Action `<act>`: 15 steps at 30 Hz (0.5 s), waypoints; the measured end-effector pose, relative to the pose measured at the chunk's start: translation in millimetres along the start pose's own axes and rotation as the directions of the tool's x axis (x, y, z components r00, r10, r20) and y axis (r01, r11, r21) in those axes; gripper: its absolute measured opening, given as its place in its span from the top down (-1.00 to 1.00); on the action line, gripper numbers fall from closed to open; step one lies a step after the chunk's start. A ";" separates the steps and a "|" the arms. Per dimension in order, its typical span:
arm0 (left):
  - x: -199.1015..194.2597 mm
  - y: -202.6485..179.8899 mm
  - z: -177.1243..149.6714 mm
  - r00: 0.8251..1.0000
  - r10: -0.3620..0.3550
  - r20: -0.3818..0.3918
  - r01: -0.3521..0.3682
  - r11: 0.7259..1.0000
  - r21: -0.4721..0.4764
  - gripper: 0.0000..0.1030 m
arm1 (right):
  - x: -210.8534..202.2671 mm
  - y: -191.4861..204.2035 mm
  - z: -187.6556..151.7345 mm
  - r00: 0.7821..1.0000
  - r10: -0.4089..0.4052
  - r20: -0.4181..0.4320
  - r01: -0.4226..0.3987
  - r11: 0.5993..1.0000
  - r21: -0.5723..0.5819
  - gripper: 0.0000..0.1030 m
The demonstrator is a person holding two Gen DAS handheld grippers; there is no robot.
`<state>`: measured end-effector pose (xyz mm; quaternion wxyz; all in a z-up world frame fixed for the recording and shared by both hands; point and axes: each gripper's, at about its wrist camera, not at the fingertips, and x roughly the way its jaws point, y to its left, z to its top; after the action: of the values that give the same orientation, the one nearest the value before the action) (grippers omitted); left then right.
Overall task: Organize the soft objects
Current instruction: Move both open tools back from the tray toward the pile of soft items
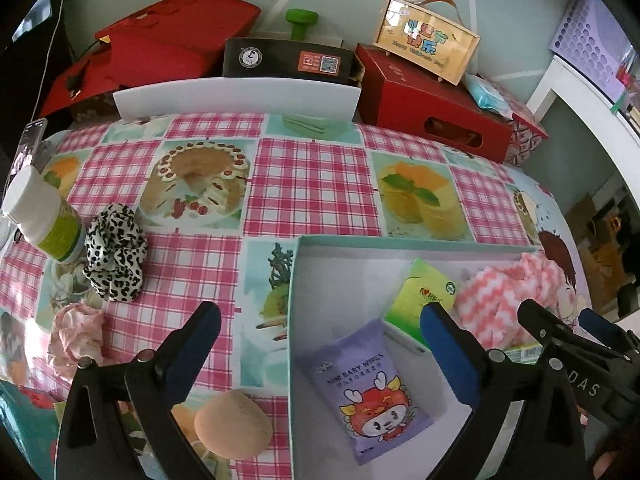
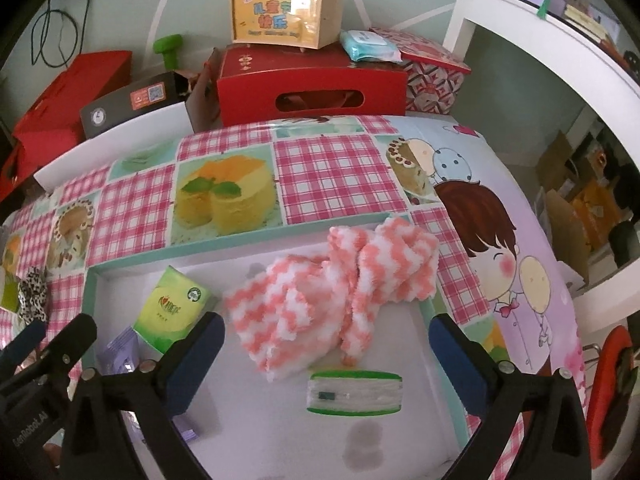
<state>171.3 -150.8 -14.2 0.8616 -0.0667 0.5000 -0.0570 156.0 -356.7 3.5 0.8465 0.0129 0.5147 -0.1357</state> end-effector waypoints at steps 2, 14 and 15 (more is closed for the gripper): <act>-1.2 0.9 -0.1 1.000 -0.009 0.001 0.009 1.000 -0.002 -0.94 | -0.5 3.2 -0.4 1.000 0.001 -0.005 -0.001 1.000 -0.006 -1.00; -33.1 19.6 -1.9 0.987 0.007 0.158 -0.014 0.999 0.046 -0.94 | -10.0 17.7 0.6 1.000 0.004 0.011 -0.004 1.000 -0.020 -1.00; -38.7 21.9 -2.8 0.982 0.012 0.186 -0.022 0.998 0.055 -0.94 | -11.0 19.6 0.5 1.000 0.003 0.014 -0.002 1.000 -0.024 -1.00</act>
<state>150.5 -123.0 13.7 0.9065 -0.0428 0.4161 -0.0574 156.4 -335.4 11.0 0.8504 0.0023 0.5103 -0.1286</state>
